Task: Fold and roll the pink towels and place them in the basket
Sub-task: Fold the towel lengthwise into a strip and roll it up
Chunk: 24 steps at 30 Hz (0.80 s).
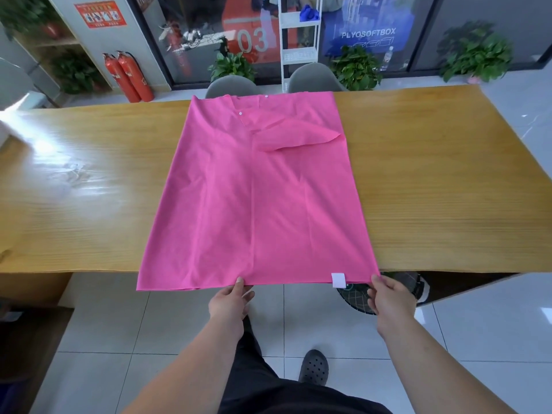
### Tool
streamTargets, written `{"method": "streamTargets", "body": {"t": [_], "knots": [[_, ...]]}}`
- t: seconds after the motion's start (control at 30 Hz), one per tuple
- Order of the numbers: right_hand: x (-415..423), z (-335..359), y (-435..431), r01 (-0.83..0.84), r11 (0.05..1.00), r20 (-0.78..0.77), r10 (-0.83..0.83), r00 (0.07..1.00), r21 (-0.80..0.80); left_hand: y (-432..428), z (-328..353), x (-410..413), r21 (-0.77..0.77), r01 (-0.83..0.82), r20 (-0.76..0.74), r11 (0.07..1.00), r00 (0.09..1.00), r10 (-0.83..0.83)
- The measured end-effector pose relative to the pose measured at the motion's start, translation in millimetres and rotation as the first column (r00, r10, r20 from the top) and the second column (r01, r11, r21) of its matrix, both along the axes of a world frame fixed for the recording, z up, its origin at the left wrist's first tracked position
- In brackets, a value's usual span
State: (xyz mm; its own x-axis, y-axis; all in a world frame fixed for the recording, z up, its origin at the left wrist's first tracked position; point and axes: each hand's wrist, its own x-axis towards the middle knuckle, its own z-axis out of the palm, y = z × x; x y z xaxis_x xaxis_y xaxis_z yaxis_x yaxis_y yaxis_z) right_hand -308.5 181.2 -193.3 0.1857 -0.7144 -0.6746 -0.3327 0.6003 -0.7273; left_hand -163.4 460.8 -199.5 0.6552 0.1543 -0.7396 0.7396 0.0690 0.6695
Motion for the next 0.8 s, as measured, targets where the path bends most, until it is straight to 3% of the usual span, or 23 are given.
{"method": "streamTargets", "body": {"t": [0.13,0.33,0.5,0.8], "knots": [[1,-5,5,0.002,0.990,0.097,-0.015,0.995,0.138,12,5,-3,-0.006,0.037,-0.023,0.999,0.999,-0.037],[9,0,40,-0.204,0.936,0.187,0.154,0.970,0.286,47,6,-2,-0.053,0.020,-0.033,0.998,0.999,-0.022],[32,6,87,-0.280,0.910,0.225,0.217,0.950,0.304,81,7,17,-0.052,-0.013,-0.004,0.999,1.000,0.012],[84,11,166,-0.239,0.918,0.178,0.190,0.966,0.316,150,14,44,-0.084,-0.016,-0.022,0.996,1.000,0.014]]}}
